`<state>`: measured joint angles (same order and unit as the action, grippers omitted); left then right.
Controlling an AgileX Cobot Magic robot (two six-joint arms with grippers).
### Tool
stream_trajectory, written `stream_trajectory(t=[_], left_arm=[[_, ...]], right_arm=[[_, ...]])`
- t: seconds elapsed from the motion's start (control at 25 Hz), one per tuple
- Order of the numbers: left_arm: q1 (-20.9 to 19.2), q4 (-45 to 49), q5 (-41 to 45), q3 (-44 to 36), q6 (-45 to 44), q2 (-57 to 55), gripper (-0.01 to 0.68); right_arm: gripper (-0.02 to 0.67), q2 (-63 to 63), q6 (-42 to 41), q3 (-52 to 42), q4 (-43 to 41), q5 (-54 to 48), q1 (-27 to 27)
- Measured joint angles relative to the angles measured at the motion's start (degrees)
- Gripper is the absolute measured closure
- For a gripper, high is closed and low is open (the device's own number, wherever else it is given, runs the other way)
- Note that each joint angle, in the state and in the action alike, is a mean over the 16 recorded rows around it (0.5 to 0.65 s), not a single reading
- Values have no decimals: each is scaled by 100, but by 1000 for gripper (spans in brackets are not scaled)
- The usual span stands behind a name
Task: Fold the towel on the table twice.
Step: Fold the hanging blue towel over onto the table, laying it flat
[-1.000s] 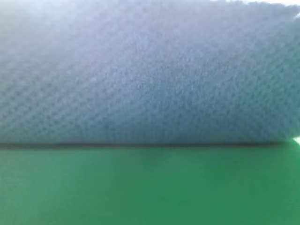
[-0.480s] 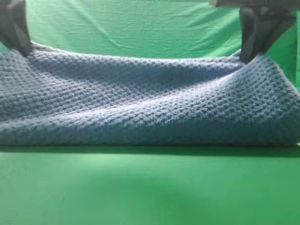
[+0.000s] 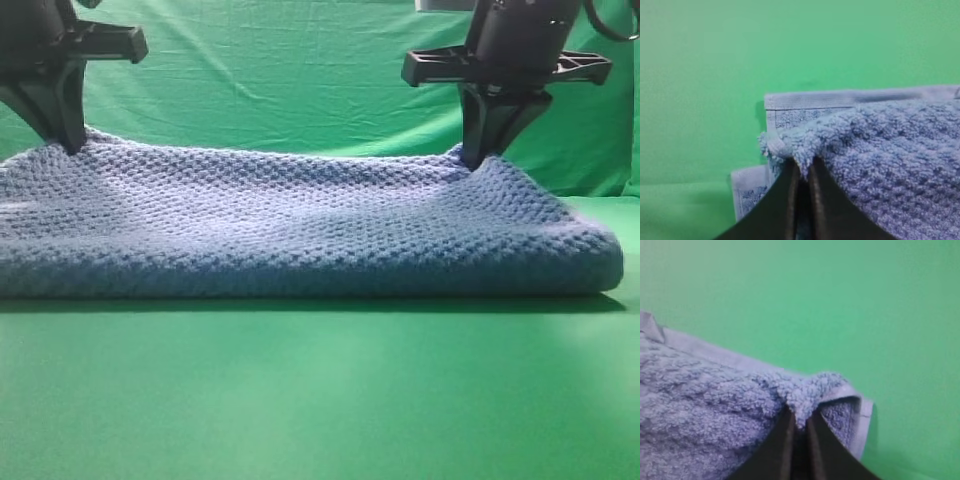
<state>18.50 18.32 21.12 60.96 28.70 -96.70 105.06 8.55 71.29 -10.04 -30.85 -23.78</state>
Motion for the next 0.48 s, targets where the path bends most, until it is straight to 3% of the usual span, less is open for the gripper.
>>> stream_trajectory(t=[0.16, 0.48], left_arm=[[-3, 370, -189, 15, 264, -112, 578], [-12, 638, 148, 145, 344, -60, 273]], right_arm=[[558, 124, -21, 112, -12, 150, 5], [250, 7, -24, 255, -39, -2, 19]])
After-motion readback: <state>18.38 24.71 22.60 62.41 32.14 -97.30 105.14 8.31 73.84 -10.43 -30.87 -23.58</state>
